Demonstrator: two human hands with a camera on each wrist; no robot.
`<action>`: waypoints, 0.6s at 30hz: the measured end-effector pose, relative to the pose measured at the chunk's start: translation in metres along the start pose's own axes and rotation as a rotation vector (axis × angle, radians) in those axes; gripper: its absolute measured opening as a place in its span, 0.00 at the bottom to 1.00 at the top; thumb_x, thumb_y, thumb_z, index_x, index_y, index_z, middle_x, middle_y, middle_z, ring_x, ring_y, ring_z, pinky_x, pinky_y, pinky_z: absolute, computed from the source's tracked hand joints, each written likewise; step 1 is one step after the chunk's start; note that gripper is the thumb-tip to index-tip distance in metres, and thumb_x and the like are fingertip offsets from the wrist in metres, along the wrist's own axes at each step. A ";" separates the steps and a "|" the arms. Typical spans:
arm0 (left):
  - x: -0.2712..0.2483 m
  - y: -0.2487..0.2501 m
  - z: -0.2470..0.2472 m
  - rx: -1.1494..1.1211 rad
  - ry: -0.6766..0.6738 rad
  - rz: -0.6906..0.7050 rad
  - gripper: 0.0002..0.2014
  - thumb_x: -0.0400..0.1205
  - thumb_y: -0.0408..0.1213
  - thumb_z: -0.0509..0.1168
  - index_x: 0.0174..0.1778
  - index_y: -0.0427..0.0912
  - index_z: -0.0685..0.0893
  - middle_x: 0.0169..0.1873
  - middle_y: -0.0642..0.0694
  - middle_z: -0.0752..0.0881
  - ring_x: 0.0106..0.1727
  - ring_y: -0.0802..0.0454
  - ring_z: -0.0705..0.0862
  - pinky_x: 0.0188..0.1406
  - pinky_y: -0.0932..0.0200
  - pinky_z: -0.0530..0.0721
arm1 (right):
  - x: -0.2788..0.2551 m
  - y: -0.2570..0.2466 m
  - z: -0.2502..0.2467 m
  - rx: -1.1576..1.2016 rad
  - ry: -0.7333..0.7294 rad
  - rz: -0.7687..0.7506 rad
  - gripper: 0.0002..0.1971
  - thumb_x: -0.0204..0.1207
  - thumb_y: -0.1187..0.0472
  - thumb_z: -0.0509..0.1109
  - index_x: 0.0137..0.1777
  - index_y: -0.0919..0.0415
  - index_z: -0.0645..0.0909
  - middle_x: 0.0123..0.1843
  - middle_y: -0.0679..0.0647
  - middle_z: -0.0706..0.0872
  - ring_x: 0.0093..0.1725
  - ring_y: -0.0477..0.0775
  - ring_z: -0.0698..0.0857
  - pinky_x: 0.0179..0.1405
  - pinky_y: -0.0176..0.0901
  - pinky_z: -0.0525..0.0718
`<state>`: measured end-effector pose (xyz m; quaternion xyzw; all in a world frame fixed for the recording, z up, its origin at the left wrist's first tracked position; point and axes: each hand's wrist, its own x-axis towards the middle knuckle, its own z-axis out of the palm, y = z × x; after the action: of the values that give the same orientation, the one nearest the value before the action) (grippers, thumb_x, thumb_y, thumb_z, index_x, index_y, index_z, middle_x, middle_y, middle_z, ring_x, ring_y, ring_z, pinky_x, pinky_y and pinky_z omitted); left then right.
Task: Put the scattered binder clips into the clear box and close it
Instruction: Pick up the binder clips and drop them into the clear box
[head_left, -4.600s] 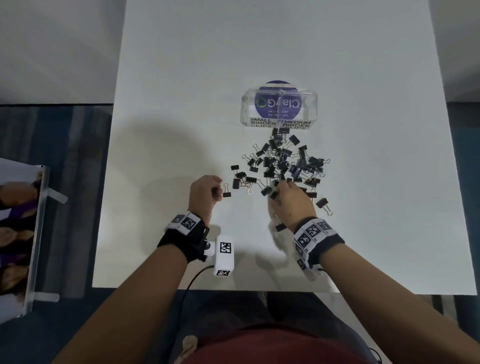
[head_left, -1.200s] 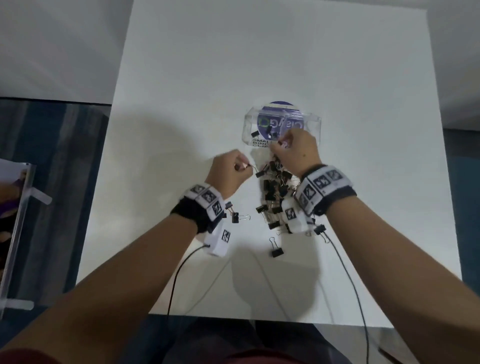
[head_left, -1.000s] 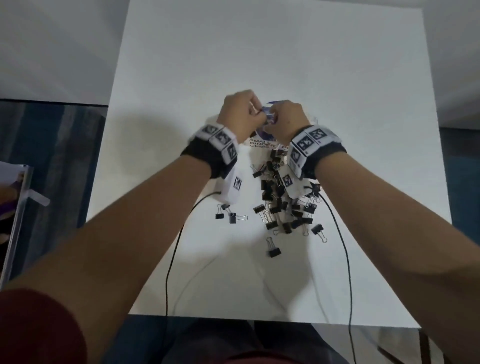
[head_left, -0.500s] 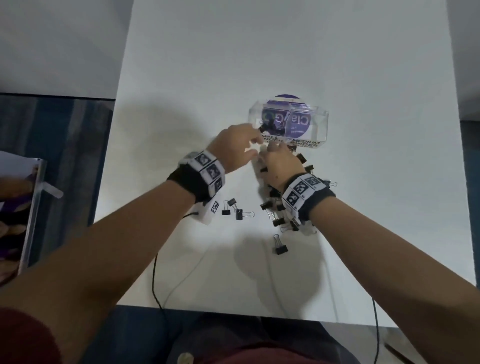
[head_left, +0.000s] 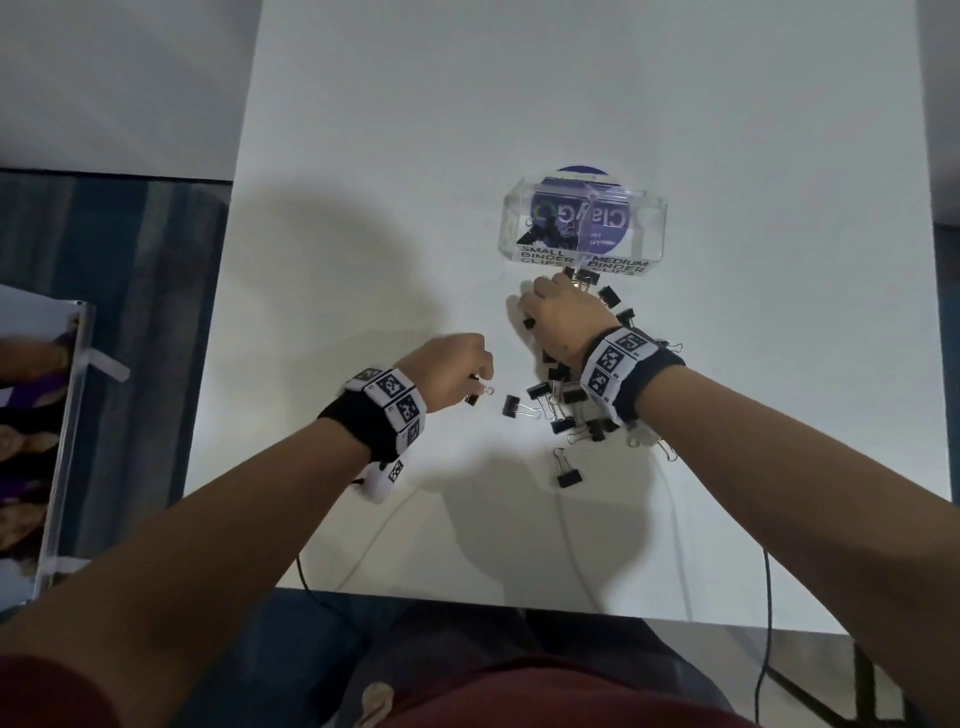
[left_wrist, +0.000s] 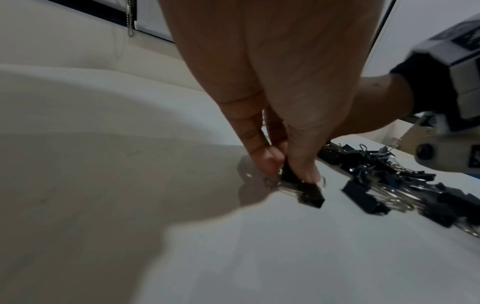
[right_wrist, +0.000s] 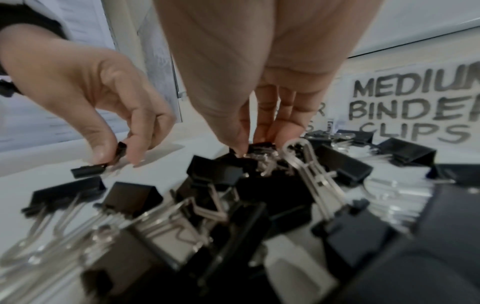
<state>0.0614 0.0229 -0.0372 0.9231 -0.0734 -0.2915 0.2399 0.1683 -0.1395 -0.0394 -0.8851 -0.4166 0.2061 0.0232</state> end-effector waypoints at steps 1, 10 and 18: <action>-0.001 0.000 -0.001 -0.025 0.024 -0.010 0.06 0.79 0.35 0.67 0.48 0.38 0.86 0.48 0.41 0.81 0.41 0.48 0.78 0.48 0.55 0.77 | 0.000 0.001 0.001 0.018 0.014 -0.012 0.14 0.72 0.70 0.62 0.58 0.70 0.76 0.58 0.65 0.77 0.60 0.66 0.74 0.51 0.60 0.82; -0.015 -0.014 0.016 -0.973 0.518 -0.326 0.13 0.78 0.23 0.58 0.38 0.48 0.71 0.32 0.42 0.85 0.28 0.56 0.79 0.28 0.66 0.75 | -0.016 0.019 -0.017 1.350 0.358 0.501 0.03 0.73 0.71 0.67 0.39 0.68 0.80 0.45 0.58 0.88 0.39 0.53 0.87 0.38 0.44 0.88; -0.028 0.005 0.026 -0.388 0.286 -0.231 0.07 0.79 0.39 0.67 0.50 0.42 0.78 0.33 0.57 0.75 0.34 0.59 0.74 0.42 0.60 0.70 | -0.024 0.037 -0.034 1.942 0.298 0.520 0.12 0.72 0.75 0.52 0.38 0.67 0.76 0.33 0.59 0.83 0.29 0.53 0.79 0.24 0.40 0.78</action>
<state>0.0237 0.0157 -0.0387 0.8940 0.1242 -0.1921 0.3854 0.1948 -0.1773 -0.0080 -0.5637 0.1435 0.3418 0.7381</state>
